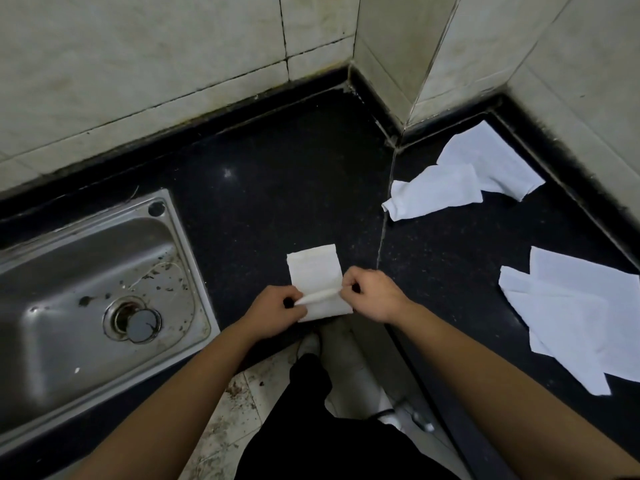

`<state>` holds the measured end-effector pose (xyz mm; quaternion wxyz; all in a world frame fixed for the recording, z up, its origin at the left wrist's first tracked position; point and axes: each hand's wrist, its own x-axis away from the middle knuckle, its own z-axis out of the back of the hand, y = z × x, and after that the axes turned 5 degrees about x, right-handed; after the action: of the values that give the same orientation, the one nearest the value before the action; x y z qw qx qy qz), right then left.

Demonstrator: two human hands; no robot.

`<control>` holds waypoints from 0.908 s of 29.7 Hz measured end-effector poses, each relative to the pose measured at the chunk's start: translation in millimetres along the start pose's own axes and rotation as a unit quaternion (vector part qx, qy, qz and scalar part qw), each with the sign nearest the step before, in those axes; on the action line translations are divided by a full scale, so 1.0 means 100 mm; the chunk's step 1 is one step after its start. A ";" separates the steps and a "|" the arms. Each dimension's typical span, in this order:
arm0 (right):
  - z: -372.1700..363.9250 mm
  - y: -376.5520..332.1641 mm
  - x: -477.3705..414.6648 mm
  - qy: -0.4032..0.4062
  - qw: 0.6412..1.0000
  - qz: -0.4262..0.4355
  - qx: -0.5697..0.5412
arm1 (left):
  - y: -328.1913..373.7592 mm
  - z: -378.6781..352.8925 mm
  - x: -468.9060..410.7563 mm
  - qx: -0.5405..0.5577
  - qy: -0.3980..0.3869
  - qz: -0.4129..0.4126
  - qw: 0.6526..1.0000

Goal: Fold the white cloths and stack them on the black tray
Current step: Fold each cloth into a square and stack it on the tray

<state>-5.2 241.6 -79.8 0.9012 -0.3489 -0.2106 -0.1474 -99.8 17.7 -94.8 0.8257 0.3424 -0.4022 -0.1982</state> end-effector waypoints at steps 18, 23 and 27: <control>0.00 0.00 -0.91 0.124 0.975 -0.123 -0.139 | 0.06 0.18 -0.68 0.127 0.227 0.136 0.956; -0.02 0.12 -0.75 0.213 0.961 0.115 0.135 | -0.08 0.13 -0.53 -0.111 0.293 -0.083 0.946; -0.07 0.28 -0.62 0.110 0.917 0.236 0.302 | -0.25 0.08 -0.46 -0.321 0.125 -0.215 0.914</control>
<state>-45.5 263.9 -130.7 0.9898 -0.0811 -0.0565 0.1028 -135.3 24.6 -133.5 0.8723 0.1589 -0.1271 -0.4446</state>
